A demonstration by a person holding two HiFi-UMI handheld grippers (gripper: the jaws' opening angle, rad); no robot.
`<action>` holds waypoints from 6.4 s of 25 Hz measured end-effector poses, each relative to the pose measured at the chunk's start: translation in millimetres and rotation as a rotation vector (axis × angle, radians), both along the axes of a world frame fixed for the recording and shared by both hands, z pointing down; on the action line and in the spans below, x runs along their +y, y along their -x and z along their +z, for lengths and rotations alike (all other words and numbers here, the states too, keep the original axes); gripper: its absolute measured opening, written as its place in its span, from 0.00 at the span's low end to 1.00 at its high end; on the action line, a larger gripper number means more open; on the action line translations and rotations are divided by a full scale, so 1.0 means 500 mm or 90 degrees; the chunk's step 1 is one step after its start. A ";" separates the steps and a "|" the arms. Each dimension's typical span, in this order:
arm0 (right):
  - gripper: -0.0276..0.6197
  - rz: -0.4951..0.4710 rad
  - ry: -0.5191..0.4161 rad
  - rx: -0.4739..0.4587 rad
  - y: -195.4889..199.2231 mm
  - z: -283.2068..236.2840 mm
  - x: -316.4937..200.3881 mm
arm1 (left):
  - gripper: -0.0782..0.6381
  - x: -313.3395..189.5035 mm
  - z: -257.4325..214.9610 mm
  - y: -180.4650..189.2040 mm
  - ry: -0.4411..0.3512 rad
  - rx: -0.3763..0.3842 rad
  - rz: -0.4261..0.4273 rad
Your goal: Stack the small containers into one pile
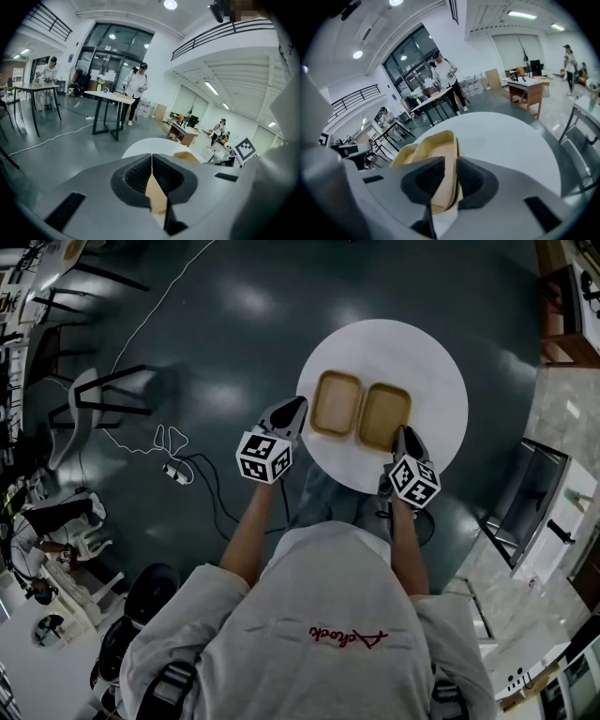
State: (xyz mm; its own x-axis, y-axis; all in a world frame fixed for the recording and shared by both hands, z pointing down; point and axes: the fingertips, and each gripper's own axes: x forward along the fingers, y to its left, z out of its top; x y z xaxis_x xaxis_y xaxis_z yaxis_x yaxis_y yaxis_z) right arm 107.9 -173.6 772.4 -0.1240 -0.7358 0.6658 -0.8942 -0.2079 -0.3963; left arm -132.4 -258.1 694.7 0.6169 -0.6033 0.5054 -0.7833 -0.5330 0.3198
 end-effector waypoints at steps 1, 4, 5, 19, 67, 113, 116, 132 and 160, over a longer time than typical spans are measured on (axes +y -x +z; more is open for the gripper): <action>0.17 -0.006 -0.004 0.006 0.000 -0.004 -0.001 | 0.13 0.001 0.005 -0.001 0.004 0.000 -0.001; 0.21 -0.028 -0.015 0.034 0.000 -0.020 -0.007 | 0.13 0.000 0.020 0.000 0.014 -0.004 -0.006; 0.22 -0.034 -0.019 0.043 0.000 -0.025 -0.010 | 0.13 0.000 0.025 -0.001 0.018 -0.003 -0.007; 0.22 -0.065 -0.033 0.083 -0.013 -0.046 -0.017 | 0.30 0.007 0.145 -0.014 0.103 -0.052 0.000; 0.21 -0.093 -0.145 0.104 -0.105 -0.232 -0.032 | 0.15 -0.015 -0.131 -0.183 -0.014 0.033 -0.069; 0.19 -0.146 -0.095 0.095 -0.176 -0.142 0.000 | 0.27 0.059 0.030 -0.278 0.051 -0.023 -0.051; 0.19 -0.150 -0.115 0.098 -0.180 -0.167 -0.011 | 0.27 0.043 -0.009 -0.281 0.024 -0.023 -0.052; 0.08 -0.192 -0.224 0.121 -0.200 -0.320 -0.049 | 0.13 0.031 -0.203 -0.327 -0.099 -0.030 -0.026; 0.07 -0.156 -0.260 0.185 -0.035 -0.397 0.091 | 0.13 0.161 -0.256 -0.210 -0.132 0.034 0.051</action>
